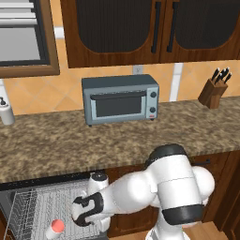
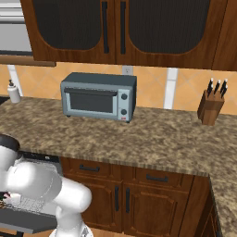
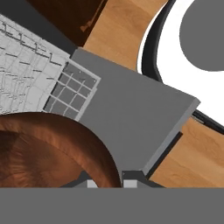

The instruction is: Pick up the cup and bowl from the counter, place them in the dishwasher, and close the dishwasher door.

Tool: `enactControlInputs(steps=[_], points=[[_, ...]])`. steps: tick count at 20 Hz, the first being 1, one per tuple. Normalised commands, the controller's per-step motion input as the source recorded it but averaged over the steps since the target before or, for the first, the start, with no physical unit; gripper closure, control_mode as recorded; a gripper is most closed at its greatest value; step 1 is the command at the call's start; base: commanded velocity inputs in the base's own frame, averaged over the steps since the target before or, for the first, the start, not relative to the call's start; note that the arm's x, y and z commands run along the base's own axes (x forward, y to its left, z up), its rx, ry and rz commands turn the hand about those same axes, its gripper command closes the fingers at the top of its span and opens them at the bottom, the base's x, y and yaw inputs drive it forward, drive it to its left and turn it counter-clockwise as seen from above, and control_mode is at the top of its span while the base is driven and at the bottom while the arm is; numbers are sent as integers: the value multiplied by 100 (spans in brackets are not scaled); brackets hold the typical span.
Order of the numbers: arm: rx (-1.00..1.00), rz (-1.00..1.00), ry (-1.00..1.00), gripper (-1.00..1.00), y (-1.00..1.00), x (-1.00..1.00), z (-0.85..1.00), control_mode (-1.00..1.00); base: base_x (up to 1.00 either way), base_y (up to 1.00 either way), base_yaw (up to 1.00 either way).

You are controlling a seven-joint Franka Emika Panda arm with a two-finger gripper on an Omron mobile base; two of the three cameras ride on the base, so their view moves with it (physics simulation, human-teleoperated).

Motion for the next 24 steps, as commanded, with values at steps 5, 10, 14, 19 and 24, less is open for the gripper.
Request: enactControlInputs(steps=[5, 10, 14, 19, 24], points=[[-9, -8, 5, 100, 0, 48, 0, -100, 0, 0, 0], [-10, -2, 14, 100, 8, 31, -2, -100, 0, 0, 0], [-9, 0, 14, 100, 9, 11, 0, -100, 0, 0, 0], [-7, 0, 3, 100, 10, 0, -13, -100, 0, 0, 0], [-4, 0, 9, 100, 1, 0, -45, -100, 0, 0, 0]])
